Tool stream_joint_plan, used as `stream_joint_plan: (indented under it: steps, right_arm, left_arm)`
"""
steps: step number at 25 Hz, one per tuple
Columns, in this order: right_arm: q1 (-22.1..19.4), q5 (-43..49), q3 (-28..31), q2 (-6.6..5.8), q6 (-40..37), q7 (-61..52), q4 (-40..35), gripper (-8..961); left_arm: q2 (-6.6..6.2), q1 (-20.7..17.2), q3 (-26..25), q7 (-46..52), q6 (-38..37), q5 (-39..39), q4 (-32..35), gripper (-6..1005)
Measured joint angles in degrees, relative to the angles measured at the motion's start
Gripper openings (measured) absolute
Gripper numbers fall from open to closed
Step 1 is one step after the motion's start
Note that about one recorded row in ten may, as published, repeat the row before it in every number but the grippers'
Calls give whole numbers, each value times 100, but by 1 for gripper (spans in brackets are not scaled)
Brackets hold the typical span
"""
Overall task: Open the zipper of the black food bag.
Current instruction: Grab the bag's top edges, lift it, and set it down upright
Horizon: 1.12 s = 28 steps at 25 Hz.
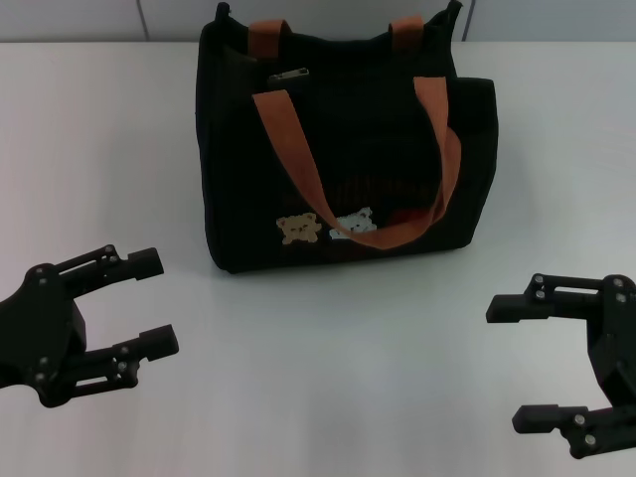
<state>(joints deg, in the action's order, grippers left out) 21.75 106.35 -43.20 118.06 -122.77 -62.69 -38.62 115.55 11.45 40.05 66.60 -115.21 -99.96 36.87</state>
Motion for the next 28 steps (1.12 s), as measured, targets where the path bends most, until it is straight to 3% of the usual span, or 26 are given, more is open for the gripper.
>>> stream_joint_plan:
  steps: [14,19,28]
  right_arm:
    - [5,0,45,19,151,-7,145,774]
    - [-7,-32,47,17,205,2,211,774]
    - [-2,-51,53,15,405,22,430,773]
  left_arm:
    - [44,7,-9,-17,49,3,-46,801]
    - [299,73,-696,-163,658,15,-172,793]
    - [327,773,-800,-886,2068,234,-1417,779]
